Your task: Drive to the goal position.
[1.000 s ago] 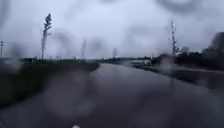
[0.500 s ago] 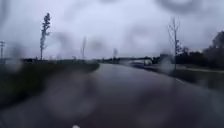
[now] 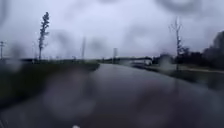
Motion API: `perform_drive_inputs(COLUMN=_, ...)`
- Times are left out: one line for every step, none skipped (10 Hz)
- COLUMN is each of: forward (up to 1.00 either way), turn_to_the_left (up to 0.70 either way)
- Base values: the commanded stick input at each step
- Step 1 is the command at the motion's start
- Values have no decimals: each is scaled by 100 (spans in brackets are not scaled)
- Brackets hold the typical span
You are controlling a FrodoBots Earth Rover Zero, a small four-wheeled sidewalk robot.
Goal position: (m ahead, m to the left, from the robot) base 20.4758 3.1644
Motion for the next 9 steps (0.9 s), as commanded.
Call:
perform_drive_inputs(forward=70, turn_to_the_left=0)
perform_drive_inputs(forward=70, turn_to_the_left=0)
perform_drive_inputs(forward=70, turn_to_the_left=-10)
perform_drive_inputs(forward=70, turn_to_the_left=-21)
perform_drive_inputs(forward=70, turn_to_the_left=-33)
perform_drive_inputs(forward=70, turn_to_the_left=-8)
perform_drive_inputs(forward=70, turn_to_the_left=0)
perform_drive_inputs(forward=70, turn_to_the_left=0)
perform_drive_inputs(forward=70, turn_to_the_left=0)
